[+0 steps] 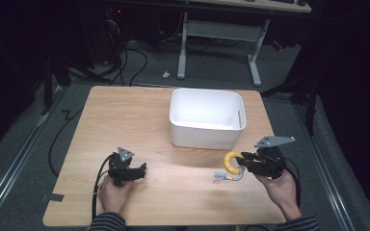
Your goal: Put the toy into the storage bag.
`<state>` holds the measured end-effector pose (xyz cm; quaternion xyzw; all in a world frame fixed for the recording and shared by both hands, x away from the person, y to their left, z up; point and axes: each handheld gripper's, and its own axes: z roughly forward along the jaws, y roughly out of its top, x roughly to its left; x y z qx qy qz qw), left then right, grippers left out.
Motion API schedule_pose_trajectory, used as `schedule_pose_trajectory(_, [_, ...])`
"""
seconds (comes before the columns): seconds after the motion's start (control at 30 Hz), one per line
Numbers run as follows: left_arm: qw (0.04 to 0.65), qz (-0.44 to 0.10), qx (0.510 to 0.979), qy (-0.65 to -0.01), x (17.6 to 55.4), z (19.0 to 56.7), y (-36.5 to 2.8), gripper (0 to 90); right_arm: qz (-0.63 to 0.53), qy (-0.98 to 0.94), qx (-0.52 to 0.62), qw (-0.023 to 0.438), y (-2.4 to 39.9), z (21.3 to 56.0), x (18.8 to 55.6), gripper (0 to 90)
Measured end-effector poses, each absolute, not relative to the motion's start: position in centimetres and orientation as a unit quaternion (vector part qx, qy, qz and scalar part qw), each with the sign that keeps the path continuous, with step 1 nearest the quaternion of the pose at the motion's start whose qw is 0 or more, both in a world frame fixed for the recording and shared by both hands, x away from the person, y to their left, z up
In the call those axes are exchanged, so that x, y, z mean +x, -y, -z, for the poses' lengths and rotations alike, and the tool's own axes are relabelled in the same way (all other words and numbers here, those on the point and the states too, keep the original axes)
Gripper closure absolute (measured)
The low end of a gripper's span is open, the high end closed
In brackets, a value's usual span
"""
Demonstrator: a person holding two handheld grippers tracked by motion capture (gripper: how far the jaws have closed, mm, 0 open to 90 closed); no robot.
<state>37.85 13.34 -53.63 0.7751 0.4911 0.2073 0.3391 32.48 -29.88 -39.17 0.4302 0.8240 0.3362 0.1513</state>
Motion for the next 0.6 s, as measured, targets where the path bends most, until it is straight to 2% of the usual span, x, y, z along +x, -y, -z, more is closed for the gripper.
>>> schedule_pose_trajectory(0.6, [0.339,-0.207,0.775,-0.491,37.8,53.6,-13.3,17.2,-0.348,-0.823,0.421,0.157,29.7,36.1,33.8,69.1])
